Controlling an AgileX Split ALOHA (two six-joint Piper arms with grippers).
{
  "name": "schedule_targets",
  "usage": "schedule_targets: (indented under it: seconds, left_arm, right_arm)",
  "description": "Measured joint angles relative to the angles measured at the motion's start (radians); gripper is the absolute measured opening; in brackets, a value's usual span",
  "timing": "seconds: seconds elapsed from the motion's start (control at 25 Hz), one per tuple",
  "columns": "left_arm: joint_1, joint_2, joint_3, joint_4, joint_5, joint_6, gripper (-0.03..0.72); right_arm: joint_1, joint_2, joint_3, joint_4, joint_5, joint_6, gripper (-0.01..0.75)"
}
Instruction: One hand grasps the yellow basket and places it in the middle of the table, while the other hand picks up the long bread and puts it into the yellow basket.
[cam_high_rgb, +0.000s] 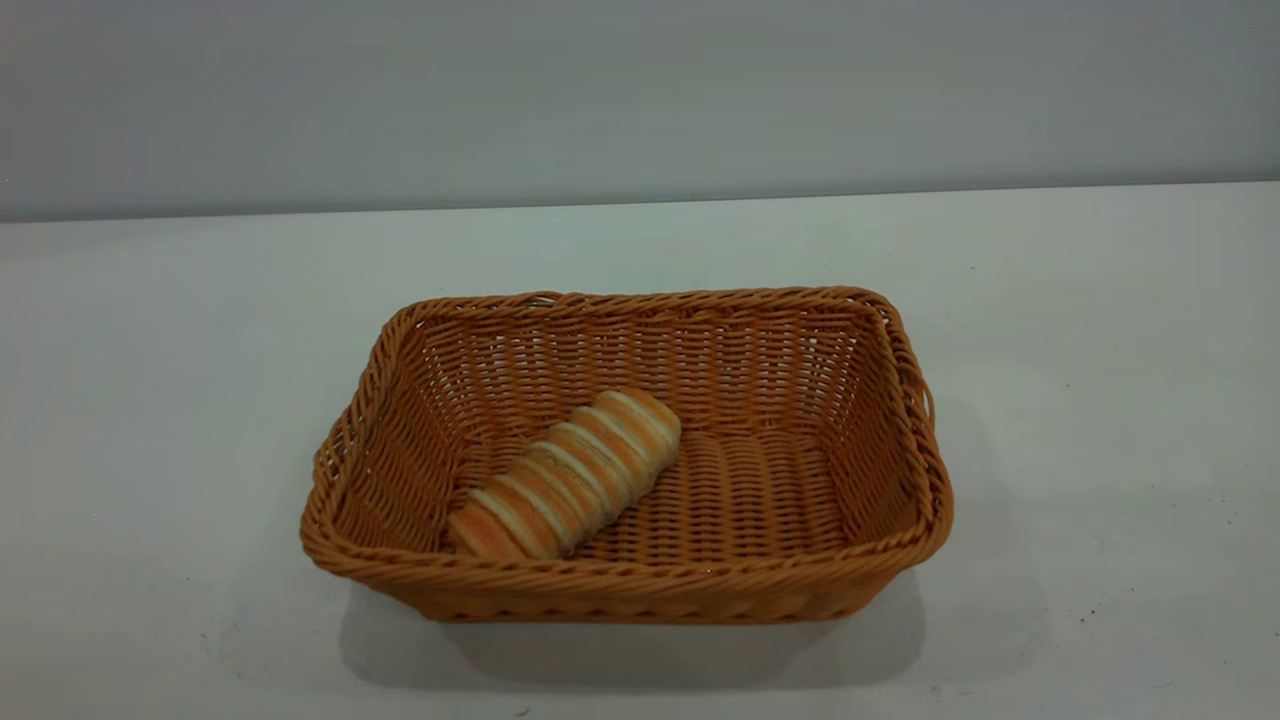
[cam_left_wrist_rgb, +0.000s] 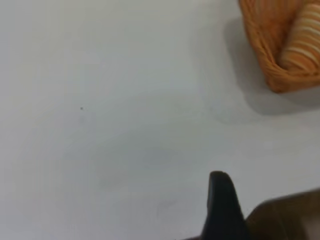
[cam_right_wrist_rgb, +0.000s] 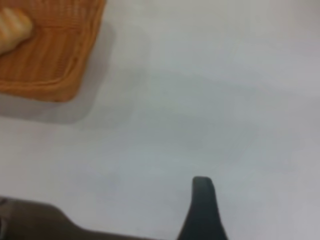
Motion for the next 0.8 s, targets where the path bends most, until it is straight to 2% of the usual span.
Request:
schedule_targets:
  seconds: [0.2,0.8]
  left_arm:
    - [0.046,-0.001,0.000,0.000,0.001,0.000,0.538]
    - [0.047,-0.001,0.000,0.000,0.001,0.000,0.534]
  right_arm:
    - [-0.033,0.000,0.000,0.000,0.001,0.000,0.585]
    - [-0.059,0.000,0.000,0.000,0.002,0.000,0.585]
